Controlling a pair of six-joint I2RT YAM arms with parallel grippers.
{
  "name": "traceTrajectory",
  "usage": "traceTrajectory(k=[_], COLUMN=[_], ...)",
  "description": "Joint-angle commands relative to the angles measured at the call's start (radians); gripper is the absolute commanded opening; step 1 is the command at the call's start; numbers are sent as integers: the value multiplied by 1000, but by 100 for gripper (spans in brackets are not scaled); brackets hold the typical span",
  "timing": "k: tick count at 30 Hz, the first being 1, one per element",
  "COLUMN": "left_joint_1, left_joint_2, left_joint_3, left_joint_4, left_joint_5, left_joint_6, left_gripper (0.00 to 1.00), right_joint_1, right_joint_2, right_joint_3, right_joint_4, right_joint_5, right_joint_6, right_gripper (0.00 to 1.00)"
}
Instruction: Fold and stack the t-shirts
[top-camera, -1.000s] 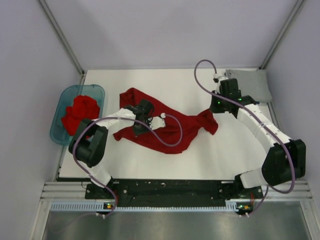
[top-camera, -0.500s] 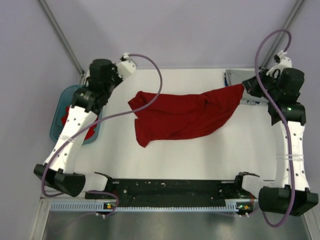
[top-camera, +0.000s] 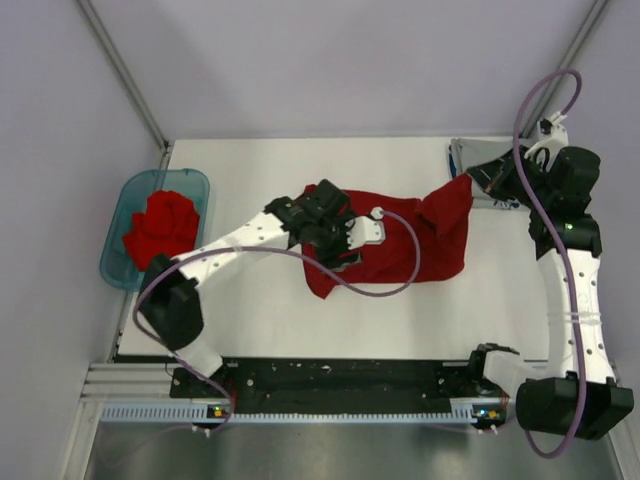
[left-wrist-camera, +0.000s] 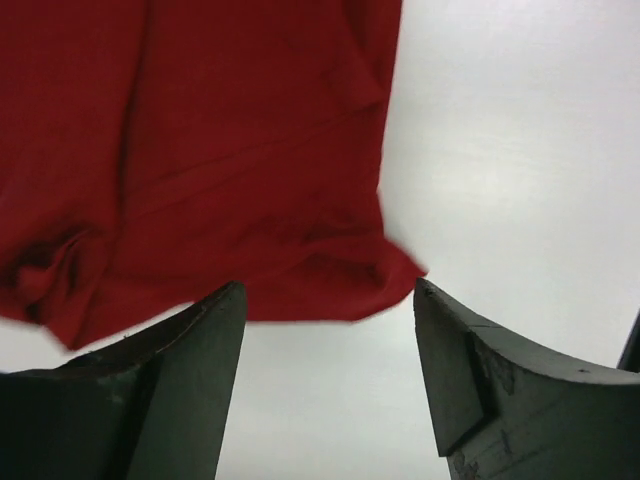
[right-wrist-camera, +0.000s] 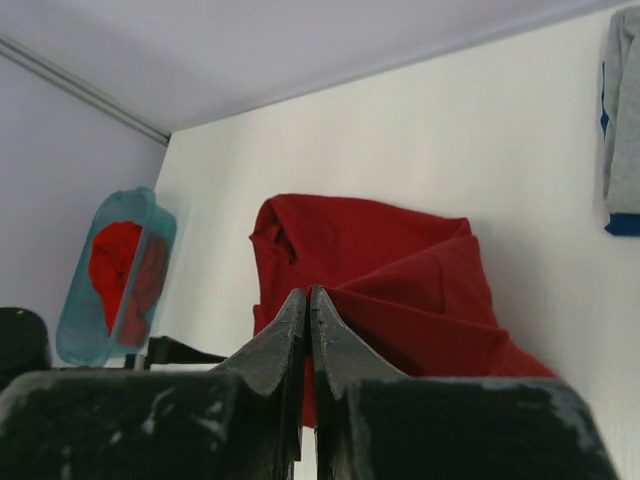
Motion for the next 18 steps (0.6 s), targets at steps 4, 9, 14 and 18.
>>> traceTrajectory(k=[4,9,14,18], left_joint_1=[-71,-111,-132,-135], left_joint_2=[342,480,554,595], left_joint_3=[269,315,350,375], left_joint_4=[87,136,152,137], left_joint_5=[234,121,21,-39], left_joint_6=[-227,-270,-283,-286], left_gripper=[87,81,62,42], right_joint_1=[-4,-6,-6,-6], right_joint_2=[-20,-20,-17,-16], right_joint_3=[-39,-48,-60,-71], right_joint_4=[22,7,5,5], right_joint_5=[11,25,22,19], right_joint_6=[-19,-48,-62,-69], right_gripper=[0,0,0,0])
